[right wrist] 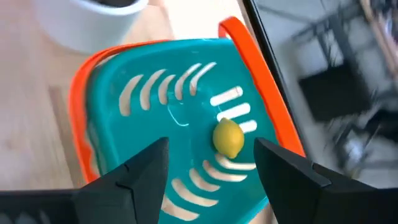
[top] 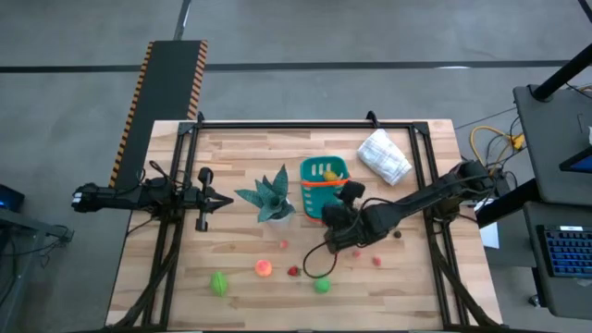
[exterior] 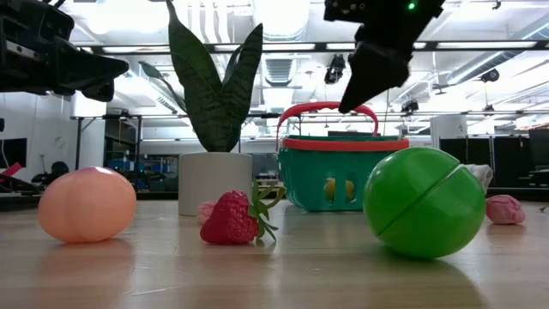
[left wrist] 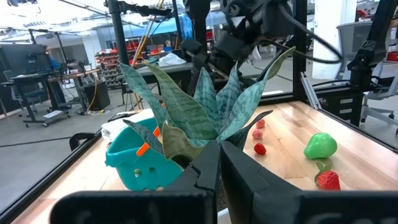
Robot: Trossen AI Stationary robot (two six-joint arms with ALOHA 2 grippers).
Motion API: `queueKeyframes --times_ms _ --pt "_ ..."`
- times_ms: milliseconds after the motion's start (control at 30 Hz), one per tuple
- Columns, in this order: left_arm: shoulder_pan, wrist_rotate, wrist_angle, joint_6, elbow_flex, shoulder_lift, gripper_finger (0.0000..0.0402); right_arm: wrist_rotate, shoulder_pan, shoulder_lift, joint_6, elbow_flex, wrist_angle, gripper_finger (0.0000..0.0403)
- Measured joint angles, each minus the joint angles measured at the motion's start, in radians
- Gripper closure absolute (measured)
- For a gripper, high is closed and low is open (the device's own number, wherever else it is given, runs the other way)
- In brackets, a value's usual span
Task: Build produce basket
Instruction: Put the cherry into the basket
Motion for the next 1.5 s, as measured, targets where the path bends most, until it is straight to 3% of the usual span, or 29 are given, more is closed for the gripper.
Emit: queueKeyframes --times_ms 300,733,1500 --pt "0.000 0.000 0.001 0.000 0.000 0.000 0.0402 0.062 -0.026 0.000 -0.249 0.013 0.001 0.0177" --pt "0.000 0.000 0.000 0.000 0.000 0.000 0.0402 0.061 -0.135 0.001 -0.316 0.013 0.000 0.0177" --pt "0.000 0.000 0.000 0.000 0.000 0.000 0.0402 0.118 -0.216 0.001 -0.425 0.020 0.022 0.0177"
